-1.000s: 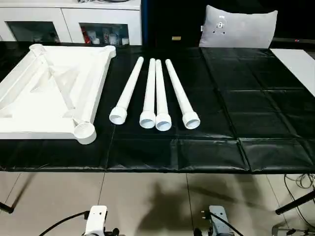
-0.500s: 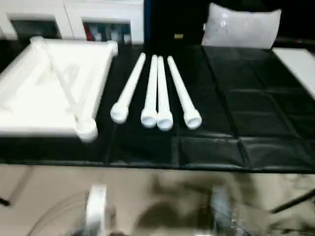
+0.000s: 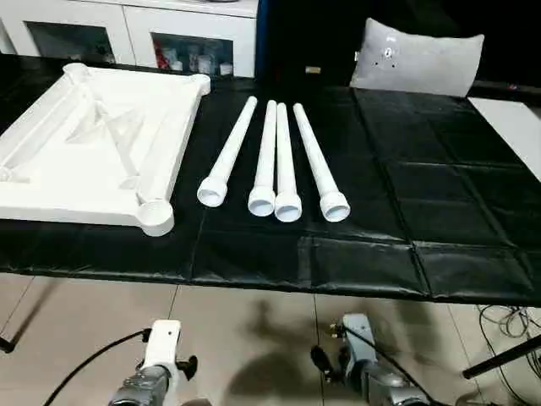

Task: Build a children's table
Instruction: Move to table

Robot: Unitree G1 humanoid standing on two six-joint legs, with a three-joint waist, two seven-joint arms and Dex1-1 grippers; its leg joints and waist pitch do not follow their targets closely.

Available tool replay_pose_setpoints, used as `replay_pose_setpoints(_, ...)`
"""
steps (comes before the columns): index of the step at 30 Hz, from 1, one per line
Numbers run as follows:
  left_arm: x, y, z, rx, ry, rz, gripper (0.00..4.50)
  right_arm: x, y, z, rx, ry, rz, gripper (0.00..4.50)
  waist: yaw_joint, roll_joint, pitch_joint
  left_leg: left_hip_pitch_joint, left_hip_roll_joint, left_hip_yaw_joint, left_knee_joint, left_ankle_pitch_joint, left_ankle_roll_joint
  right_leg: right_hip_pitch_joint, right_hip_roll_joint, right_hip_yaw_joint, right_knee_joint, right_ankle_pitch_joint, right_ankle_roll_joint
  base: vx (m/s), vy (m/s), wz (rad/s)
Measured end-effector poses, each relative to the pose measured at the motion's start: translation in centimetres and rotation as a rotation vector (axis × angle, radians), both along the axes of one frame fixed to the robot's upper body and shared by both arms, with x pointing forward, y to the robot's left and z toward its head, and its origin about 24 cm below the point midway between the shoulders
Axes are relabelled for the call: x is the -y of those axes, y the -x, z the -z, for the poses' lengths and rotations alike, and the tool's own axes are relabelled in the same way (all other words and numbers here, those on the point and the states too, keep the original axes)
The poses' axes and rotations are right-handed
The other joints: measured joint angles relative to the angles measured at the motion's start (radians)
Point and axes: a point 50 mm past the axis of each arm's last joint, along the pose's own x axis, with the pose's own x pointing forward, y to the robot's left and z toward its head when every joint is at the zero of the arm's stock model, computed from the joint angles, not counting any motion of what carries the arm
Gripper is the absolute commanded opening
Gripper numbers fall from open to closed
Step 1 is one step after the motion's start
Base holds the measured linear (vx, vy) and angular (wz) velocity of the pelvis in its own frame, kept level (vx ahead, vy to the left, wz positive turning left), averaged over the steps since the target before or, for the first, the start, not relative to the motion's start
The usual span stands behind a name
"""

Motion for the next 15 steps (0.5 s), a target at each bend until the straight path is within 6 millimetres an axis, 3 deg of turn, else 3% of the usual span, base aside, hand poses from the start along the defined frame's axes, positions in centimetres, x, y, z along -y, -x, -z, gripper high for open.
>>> replay_pose_setpoints(8,0.34,-0.67,-0.36,0.045,-0.006,0.034,4.46,0.71,0.04,-0.04,0.036,0.019,0.076,4.50,-0.002,0.012,0.001,0.000,0.000,0.000,0.000,0.000,0.000,-0.001,0.000,0.000,0.000,0.000,0.000,0.000,0.000,0.00)
replay_pose_setpoints(10,0.40,-0.65,-0.34,0.041,-0.012,0.047,4.46,0.71,0.13,0.00,0.034,0.018,0.078,4.50,-0.004,0.016,0.001,-0.006,0.001,0.000,0.003,0.005,0.009,-0.005,0.000,0.000,0.002,0.002,0.000,0.000,0.000,0.00)
replay_pose_setpoints(11,0.49,-0.67,-0.33,0.041,-0.010,0.049,4.46,0.74,0.05,-0.04,0.036,0.020,0.079,4.50,-0.004,0.017,-0.001,-0.015,0.001,0.001,0.008,0.008,0.013,-0.014,0.000,-0.001,0.005,0.006,0.000,0.000,0.000,0.00)
replay_pose_setpoints(13,0.76,-0.72,-0.32,0.045,-0.003,0.054,4.46,0.76,-0.21,-0.18,0.047,0.023,0.082,4.50,-0.004,0.019,-0.008,-0.046,0.002,-0.001,0.024,0.013,0.023,-0.042,0.000,-0.002,0.019,0.015,0.001,-0.027,0.004,0.01)
replay_pose_setpoints(14,0.96,-0.75,-0.31,0.048,0.003,0.060,4.46,0.75,-0.31,-0.24,0.054,0.023,0.089,4.50,-0.003,0.023,-0.013,-0.071,0.005,-0.003,0.039,0.015,0.029,-0.063,0.001,-0.006,0.027,0.026,0.003,-0.096,0.010,0.01)
replay_pose_setpoints(15,1.00,-0.77,-0.33,0.051,0.007,0.063,4.46,0.71,-0.39,-0.29,0.059,0.024,0.091,4.50,-0.003,0.024,-0.014,-0.087,0.006,-0.005,0.047,0.018,0.034,-0.078,0.001,-0.009,0.031,0.032,0.002,-0.096,0.010,0.01)
